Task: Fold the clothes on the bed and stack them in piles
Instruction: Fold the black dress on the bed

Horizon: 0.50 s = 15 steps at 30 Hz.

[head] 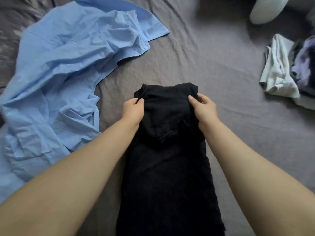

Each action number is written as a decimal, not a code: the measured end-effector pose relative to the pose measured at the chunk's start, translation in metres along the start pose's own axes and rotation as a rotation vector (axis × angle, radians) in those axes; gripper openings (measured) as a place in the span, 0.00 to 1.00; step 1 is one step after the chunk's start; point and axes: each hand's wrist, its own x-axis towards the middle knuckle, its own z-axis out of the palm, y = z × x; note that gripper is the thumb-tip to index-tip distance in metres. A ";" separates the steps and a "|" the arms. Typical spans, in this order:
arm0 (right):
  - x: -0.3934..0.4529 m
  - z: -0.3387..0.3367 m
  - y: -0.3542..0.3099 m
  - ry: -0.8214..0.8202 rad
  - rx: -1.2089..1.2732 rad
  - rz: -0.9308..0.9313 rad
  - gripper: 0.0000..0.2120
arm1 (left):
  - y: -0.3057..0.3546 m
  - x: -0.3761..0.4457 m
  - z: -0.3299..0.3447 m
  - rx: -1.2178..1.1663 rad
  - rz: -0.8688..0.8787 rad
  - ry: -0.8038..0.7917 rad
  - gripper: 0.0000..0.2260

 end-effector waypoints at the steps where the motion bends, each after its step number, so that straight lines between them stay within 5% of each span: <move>1: 0.003 0.000 -0.003 0.041 0.043 -0.032 0.14 | -0.002 0.001 -0.002 -0.030 -0.006 -0.002 0.09; 5: 0.008 -0.003 0.002 0.012 -0.456 -0.029 0.16 | -0.017 0.004 -0.008 0.265 0.085 0.053 0.06; 9: 0.014 -0.005 -0.025 0.024 -0.787 -0.327 0.29 | -0.002 0.006 -0.016 0.516 0.282 0.196 0.27; 12: 0.027 0.004 -0.044 -0.205 -0.917 -0.457 0.28 | 0.020 0.017 -0.014 0.660 0.499 -0.031 0.47; 15: 0.038 0.006 -0.030 -0.252 -0.929 -0.287 0.35 | 0.023 0.030 -0.005 0.782 0.385 -0.244 0.57</move>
